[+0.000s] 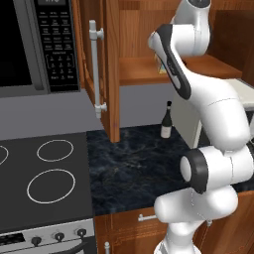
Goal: Pick the cereal and honey bottle from the counter and place them in the cabinets closest to them.
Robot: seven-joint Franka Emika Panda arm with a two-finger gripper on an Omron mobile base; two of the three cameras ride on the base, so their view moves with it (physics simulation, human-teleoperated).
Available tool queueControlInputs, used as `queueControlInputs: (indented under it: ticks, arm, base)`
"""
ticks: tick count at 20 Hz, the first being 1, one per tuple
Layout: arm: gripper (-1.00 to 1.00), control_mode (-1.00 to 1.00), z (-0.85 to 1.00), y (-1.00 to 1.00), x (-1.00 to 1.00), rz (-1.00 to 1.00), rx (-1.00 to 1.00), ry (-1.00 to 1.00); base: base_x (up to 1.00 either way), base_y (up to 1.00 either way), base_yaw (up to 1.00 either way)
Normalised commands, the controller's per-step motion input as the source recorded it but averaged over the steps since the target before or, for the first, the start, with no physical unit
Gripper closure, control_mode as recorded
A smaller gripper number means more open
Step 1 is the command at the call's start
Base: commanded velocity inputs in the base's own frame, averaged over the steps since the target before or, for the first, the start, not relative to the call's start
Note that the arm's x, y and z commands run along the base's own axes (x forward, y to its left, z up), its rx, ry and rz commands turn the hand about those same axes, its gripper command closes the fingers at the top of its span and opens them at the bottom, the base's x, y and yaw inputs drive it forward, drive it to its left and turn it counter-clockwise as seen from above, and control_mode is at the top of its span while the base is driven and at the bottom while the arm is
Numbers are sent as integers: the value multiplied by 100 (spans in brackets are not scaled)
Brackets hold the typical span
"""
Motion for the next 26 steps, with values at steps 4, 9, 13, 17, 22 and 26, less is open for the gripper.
queueControlInputs:
  ticks: [4,9,13,17,22,26]
  arm:
    - [100,-100,0,1,55,-8,0,0]
    - [-100,-100,0,3,39,-5,0,0]
    - [-100,-100,0,2,15,-1,0,0]
    - [-100,-100,0,0,19,-2,0,0]
    - [-100,-100,0,0,18,-4,0,1]
    - [-100,-100,4,0,-9,-2,0,1]
  base:
    - [0,0,0]
    - [0,0,0]
    - [0,0,0]
    - [0,0,0]
    - [0,0,0]
    - [0,0,0]
